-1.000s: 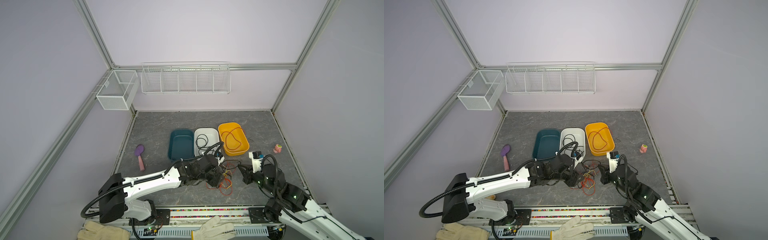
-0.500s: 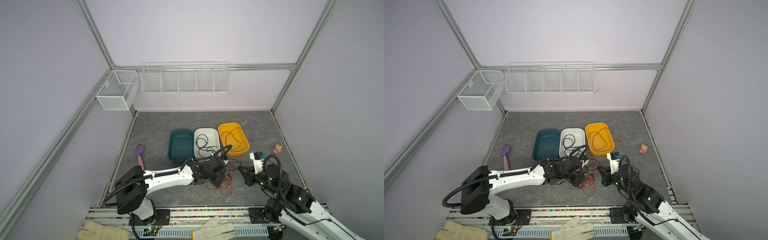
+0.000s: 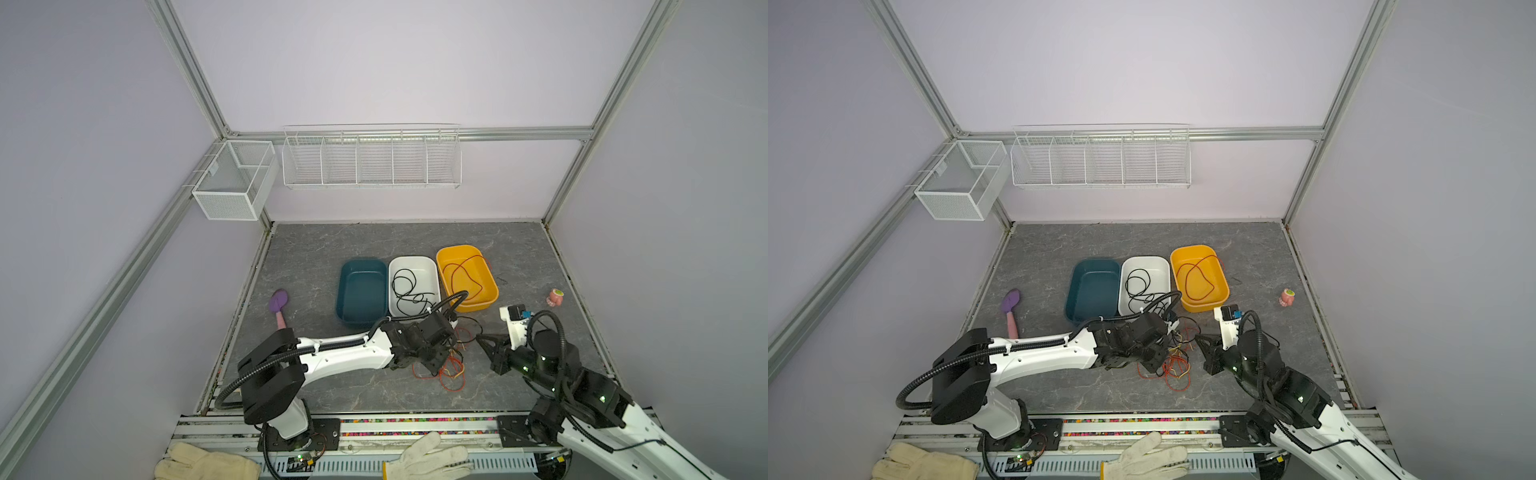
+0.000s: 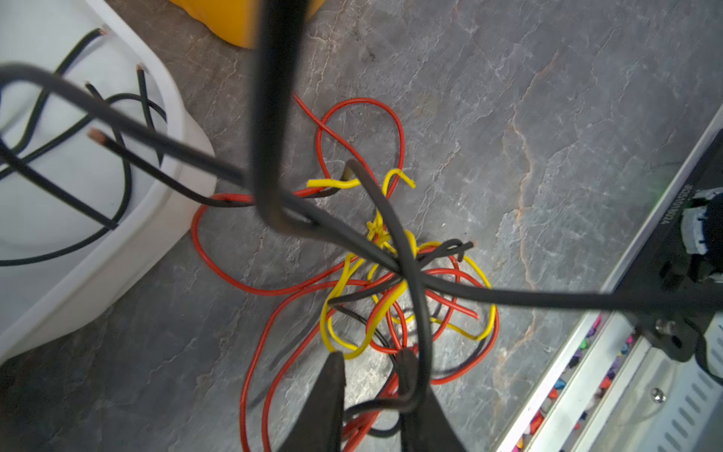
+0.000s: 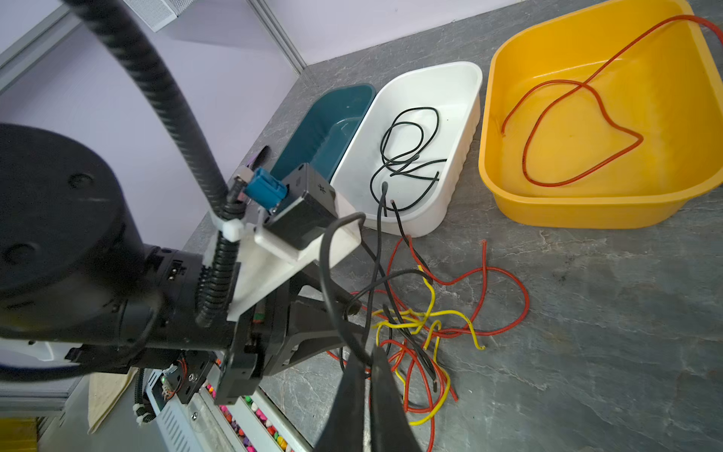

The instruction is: Untangle the cables

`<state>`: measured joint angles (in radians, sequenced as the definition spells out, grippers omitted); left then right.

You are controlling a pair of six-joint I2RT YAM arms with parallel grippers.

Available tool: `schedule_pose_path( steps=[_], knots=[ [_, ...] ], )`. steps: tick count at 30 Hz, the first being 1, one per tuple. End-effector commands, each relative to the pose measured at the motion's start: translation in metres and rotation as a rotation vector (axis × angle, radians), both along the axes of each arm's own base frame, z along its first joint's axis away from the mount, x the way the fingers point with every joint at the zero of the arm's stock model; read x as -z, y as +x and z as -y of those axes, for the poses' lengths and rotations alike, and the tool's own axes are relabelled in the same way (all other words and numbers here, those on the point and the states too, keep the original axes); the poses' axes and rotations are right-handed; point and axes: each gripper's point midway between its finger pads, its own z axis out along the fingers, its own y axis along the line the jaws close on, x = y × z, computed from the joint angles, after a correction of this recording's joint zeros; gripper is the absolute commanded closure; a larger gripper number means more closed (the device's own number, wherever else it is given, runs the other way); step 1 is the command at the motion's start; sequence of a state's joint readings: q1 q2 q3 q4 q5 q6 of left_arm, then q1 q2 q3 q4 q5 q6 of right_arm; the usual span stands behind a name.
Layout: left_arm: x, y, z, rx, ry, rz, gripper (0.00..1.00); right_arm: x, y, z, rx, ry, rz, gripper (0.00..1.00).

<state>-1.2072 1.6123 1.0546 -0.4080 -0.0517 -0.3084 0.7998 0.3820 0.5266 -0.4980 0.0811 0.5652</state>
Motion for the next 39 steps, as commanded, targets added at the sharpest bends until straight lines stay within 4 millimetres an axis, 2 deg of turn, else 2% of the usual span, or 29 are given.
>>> schedule_pose_path(
  steps=[1,11,19,29,39],
  knots=[
    [-0.006,0.001,0.007,0.013,-0.024,0.01,0.83,-0.019,0.0,0.001,0.01,0.051,0.027,0.94],
    [0.001,-0.001,-0.006,-0.015,-0.01,0.006,1.0,-0.03,-0.003,0.011,0.047,0.058,0.025,0.94],
    [-0.003,0.003,-0.03,-0.094,-0.018,0.029,1.0,-0.017,-0.012,0.018,0.058,0.004,-0.086,0.94],
    [-0.004,0.019,-0.067,-0.23,0.007,0.072,1.0,-0.006,-0.046,0.0,-0.141,-0.067,-0.273,0.93],
    [-0.013,0.039,-0.11,-0.37,0.014,0.095,1.0,0.004,-0.073,0.017,-0.211,-0.212,-0.363,0.93]
  ],
)
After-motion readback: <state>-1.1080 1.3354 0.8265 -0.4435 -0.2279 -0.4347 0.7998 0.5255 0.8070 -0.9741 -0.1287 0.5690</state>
